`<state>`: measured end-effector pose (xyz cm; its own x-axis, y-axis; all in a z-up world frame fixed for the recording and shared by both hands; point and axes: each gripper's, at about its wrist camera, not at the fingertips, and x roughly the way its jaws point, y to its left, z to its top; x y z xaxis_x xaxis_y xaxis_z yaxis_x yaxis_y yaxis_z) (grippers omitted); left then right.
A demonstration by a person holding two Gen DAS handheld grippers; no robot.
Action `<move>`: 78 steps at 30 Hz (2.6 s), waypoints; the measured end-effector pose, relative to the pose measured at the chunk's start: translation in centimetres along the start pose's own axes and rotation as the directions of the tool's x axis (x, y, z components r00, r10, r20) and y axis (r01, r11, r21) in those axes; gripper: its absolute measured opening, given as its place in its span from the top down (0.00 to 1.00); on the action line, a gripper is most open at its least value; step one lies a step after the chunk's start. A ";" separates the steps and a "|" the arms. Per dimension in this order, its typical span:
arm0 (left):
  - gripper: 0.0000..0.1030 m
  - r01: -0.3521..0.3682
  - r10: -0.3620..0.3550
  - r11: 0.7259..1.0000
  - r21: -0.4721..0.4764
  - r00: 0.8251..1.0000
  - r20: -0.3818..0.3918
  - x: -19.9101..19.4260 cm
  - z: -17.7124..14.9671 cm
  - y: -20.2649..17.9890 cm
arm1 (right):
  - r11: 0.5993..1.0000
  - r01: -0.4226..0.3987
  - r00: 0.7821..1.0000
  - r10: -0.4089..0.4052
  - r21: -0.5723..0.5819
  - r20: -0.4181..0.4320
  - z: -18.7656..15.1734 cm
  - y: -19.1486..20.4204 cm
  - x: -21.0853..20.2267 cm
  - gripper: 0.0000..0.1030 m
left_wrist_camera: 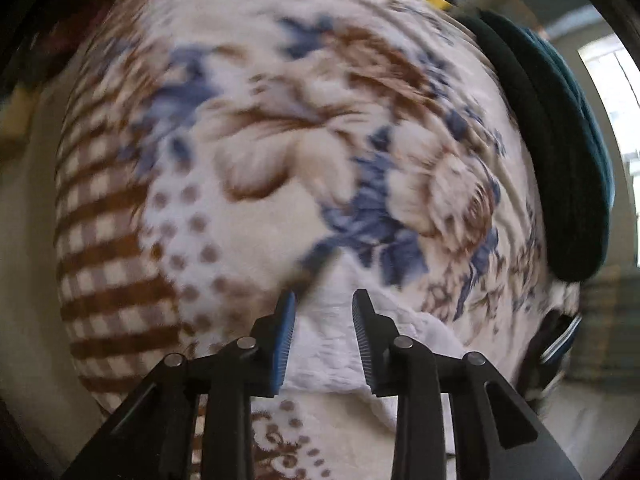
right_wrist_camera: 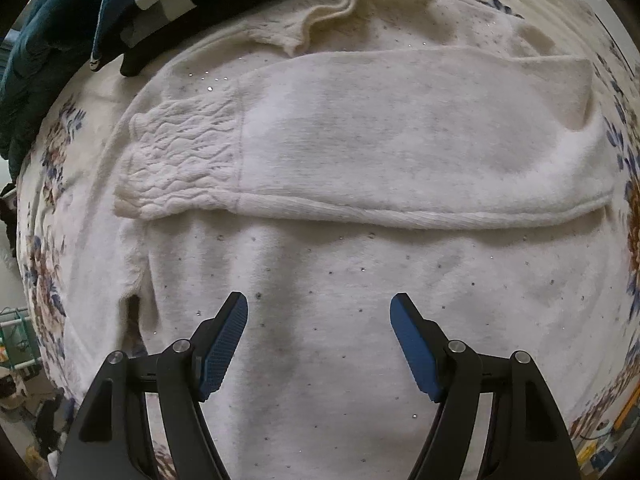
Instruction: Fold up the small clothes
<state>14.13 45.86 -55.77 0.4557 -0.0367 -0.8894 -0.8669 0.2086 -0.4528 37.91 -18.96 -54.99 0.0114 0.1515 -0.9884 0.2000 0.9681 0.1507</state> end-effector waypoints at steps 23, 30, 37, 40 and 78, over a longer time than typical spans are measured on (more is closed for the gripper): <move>0.92 -0.078 0.037 0.972 0.220 0.982 0.185 0.8 -3.5 -14.6 | 0.982 0.185 0.975 -0.187 0.033 0.118 4.0 -1.5 -1.7 0.16; 0.92 0.040 -0.131 0.744 0.667 0.988 0.086 -0.7 -18.1 -32.4 | 0.990 0.121 0.985 -0.129 0.073 0.114 4.9 -6.1 -2.6 0.16; 0.88 0.334 -0.200 0.513 0.791 0.942 -0.268 1.2 -38.9 -43.7 | 0.987 0.116 0.984 -0.130 0.111 0.120 5.3 -14.6 -5.5 0.16; 0.86 0.403 -0.202 0.468 0.787 0.915 -0.349 1.8 -44.6 -45.6 | 0.988 0.100 0.986 -0.115 0.120 0.119 6.0 -18.1 -6.7 0.16; 0.00 -0.171 0.175 0.413 0.895 0.979 0.107 12.7 -34.1 -39.8 | 0.973 0.011 1.000 -0.008 0.232 -0.012 14.5 -24.8 -4.0 0.89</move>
<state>47.51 3.72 -51.25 0.3164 0.1050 -0.9428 -0.2549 0.9667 0.0221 47.08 -46.50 -55.04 -0.0017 0.1458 -0.9893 0.4221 0.8970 0.1314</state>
